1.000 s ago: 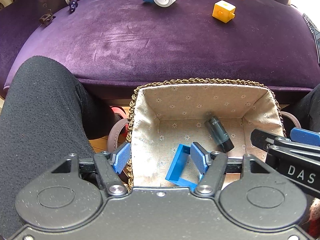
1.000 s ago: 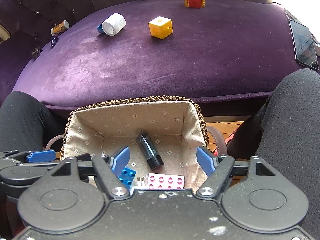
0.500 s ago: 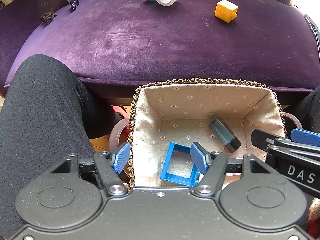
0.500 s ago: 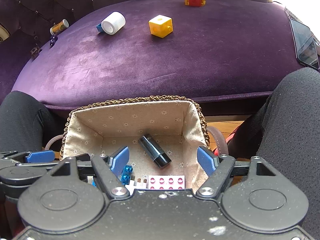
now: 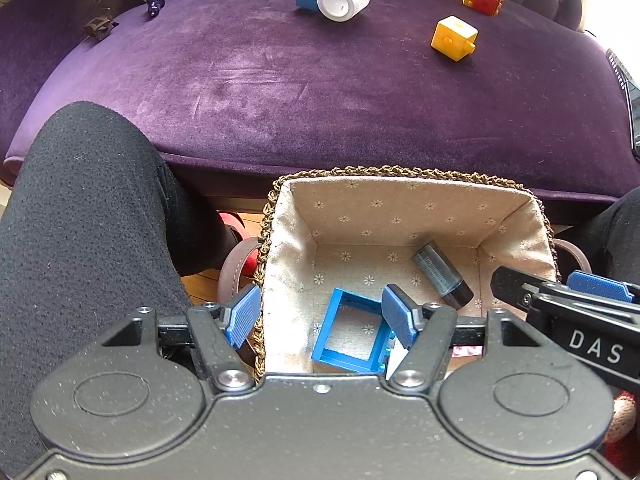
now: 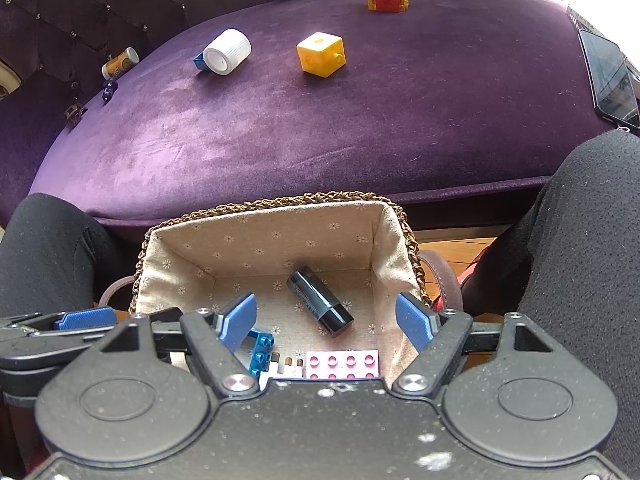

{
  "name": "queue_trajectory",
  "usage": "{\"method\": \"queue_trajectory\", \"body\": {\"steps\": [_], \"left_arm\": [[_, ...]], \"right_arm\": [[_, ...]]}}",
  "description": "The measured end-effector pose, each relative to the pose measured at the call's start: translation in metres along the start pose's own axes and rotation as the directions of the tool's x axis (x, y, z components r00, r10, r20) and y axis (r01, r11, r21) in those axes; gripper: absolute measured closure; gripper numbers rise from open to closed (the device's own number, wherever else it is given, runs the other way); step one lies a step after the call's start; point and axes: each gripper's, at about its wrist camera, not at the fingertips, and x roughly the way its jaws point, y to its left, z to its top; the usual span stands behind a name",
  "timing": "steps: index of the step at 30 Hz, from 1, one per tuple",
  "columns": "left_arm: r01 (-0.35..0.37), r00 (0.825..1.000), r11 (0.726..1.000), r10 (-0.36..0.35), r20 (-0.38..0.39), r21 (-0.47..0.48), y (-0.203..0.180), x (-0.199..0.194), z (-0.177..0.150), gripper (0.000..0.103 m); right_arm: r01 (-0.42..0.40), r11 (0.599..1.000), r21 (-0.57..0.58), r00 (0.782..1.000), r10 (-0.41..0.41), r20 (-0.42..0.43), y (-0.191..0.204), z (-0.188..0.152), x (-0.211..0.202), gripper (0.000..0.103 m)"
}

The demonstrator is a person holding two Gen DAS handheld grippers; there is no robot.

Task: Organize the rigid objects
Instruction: 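Grasp the white cylinder with left tool while right tool grasps yellow cube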

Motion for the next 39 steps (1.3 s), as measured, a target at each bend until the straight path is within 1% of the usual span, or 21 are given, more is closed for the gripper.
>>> {"method": "queue_trajectory", "body": {"steps": [6,12,15,18,20,21,22,25,30,33,35,39], "left_arm": [[0.02,1.0,1.0,-0.02,0.009,-0.018,0.003,-0.004,0.0,0.038],[0.028,0.999,0.999,-0.027,0.02,-0.038,0.005,-0.008,0.0,0.038],[0.015,0.999,0.999,-0.014,0.034,-0.039,0.004,-0.011,0.001,0.038],[-0.01,0.998,1.0,0.012,0.067,-0.024,0.001,-0.017,0.001,0.038],[-0.024,0.996,1.0,0.025,0.091,-0.019,0.0,-0.02,0.003,0.038],[-0.025,0.995,0.999,0.027,0.099,-0.021,0.001,-0.021,0.004,0.036],[-0.024,0.994,0.999,0.026,0.104,-0.025,0.002,-0.022,0.006,0.034],[-0.032,0.993,0.999,0.035,0.11,-0.031,0.003,-0.021,0.011,0.034],[-0.042,0.994,0.999,0.041,0.106,0.005,0.0,-0.016,0.026,0.034],[-0.051,0.992,0.998,0.047,0.114,0.029,-0.001,-0.011,0.043,0.034],[-0.044,0.993,0.998,0.04,0.114,0.036,0.001,-0.007,0.056,0.034],[-0.038,0.992,0.999,0.033,0.123,0.038,0.005,0.003,0.086,0.034]], "right_arm": [[0.005,1.0,-0.008,1.0,-0.005,0.023,0.001,-0.001,-0.004,0.026],[0.012,0.999,-0.035,0.997,-0.01,0.076,0.005,-0.004,-0.015,0.024],[0.019,0.999,-0.046,0.993,-0.014,0.114,0.006,-0.008,-0.023,0.024],[0.03,0.999,-0.045,0.986,-0.022,0.165,0.005,-0.01,-0.032,0.023],[0.034,0.999,-0.036,0.983,-0.027,0.182,0.002,-0.009,-0.034,0.023],[0.035,0.999,-0.028,0.982,-0.03,0.185,0.002,-0.008,-0.034,0.023],[0.036,0.999,-0.018,0.982,-0.032,0.187,0.0,-0.006,-0.034,0.023],[0.029,1.0,0.006,0.983,-0.03,0.183,-0.003,0.0,-0.032,0.023],[0.019,1.0,0.013,0.99,-0.02,0.138,-0.004,0.014,-0.019,0.023],[0.022,1.0,-0.001,0.993,-0.022,0.113,-0.001,0.024,-0.009,0.023],[0.026,1.0,-0.012,0.995,-0.024,0.099,0.001,0.031,-0.002,0.023],[0.052,0.998,-0.045,0.994,-0.047,0.1,0.004,0.052,0.014,0.023]]}}
